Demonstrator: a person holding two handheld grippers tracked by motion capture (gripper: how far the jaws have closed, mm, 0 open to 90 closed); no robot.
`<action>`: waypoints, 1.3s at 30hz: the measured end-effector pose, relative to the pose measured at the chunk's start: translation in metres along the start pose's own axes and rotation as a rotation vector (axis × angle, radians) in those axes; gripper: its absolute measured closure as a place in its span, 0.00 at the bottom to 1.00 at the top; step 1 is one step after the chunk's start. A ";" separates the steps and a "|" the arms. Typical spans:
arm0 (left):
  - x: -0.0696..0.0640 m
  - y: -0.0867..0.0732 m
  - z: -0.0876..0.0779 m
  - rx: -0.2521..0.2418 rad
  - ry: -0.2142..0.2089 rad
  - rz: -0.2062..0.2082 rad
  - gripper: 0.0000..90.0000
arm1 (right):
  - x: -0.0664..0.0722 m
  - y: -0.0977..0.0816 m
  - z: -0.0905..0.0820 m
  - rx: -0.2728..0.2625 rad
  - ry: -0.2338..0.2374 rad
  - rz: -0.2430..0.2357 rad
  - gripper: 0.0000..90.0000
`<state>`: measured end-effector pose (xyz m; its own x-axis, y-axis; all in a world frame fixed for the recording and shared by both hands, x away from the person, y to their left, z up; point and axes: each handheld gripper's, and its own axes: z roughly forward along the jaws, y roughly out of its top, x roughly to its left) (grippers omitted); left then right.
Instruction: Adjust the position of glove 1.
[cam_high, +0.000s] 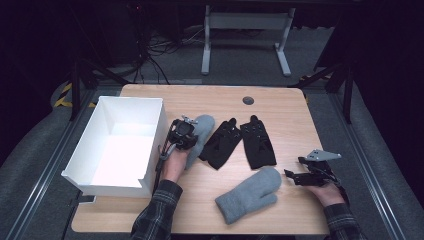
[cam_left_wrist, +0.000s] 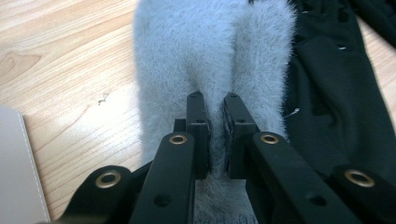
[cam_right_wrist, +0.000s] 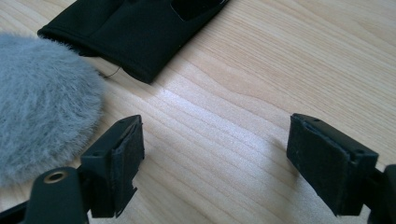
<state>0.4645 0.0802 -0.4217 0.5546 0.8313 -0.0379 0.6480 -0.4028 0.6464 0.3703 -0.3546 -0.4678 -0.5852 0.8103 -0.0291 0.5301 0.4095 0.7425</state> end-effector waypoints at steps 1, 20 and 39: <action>-0.001 0.001 -0.002 -0.003 -0.005 0.003 0.93 | 0.000 0.000 0.000 0.000 0.000 0.000 0.22; -0.022 0.013 -0.043 -0.058 -0.209 0.091 0.93 | 0.000 0.000 0.000 0.001 0.001 0.000 0.21; -0.075 0.009 -0.061 -0.013 -0.338 0.232 0.93 | 0.000 0.000 0.000 0.001 0.000 0.000 0.21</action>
<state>0.3968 0.0372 -0.3663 0.8270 0.5454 -0.1363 0.4798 -0.5584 0.6767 0.3703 -0.3545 -0.4678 -0.5856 0.8101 -0.0289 0.5305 0.4100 0.7420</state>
